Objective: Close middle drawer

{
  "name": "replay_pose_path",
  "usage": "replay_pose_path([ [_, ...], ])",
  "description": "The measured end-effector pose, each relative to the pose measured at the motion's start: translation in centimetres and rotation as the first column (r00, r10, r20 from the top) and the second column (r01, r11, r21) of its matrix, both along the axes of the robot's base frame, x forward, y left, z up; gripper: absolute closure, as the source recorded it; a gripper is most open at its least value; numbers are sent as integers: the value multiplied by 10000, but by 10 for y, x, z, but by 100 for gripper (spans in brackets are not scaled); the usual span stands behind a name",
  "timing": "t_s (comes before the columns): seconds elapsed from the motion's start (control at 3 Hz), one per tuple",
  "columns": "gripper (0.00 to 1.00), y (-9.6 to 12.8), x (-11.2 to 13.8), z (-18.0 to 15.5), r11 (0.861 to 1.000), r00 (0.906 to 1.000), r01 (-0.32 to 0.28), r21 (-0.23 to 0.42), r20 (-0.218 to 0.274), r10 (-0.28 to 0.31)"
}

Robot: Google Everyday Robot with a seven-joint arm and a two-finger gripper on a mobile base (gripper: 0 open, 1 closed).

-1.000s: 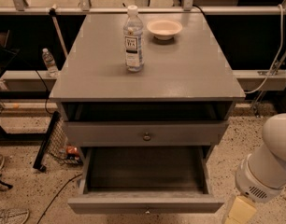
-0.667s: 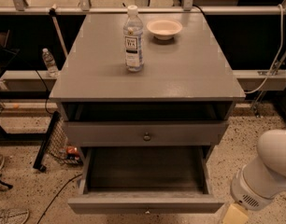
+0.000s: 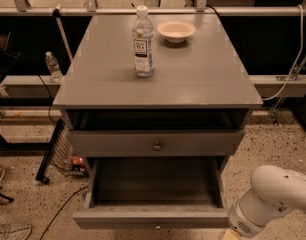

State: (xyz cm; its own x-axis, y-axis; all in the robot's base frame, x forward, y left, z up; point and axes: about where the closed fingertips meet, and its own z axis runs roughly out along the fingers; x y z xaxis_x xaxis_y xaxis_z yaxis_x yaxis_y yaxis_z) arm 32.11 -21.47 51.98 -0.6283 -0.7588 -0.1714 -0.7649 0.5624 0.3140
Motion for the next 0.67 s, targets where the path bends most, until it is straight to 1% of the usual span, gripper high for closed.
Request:
replay_pose_path([
  [0.33, 0, 1, 0, -3, 10000, 10000, 11, 37, -14, -11],
  [0.67, 0, 2, -2, -8, 10000, 10000, -1, -89, -26, 0],
])
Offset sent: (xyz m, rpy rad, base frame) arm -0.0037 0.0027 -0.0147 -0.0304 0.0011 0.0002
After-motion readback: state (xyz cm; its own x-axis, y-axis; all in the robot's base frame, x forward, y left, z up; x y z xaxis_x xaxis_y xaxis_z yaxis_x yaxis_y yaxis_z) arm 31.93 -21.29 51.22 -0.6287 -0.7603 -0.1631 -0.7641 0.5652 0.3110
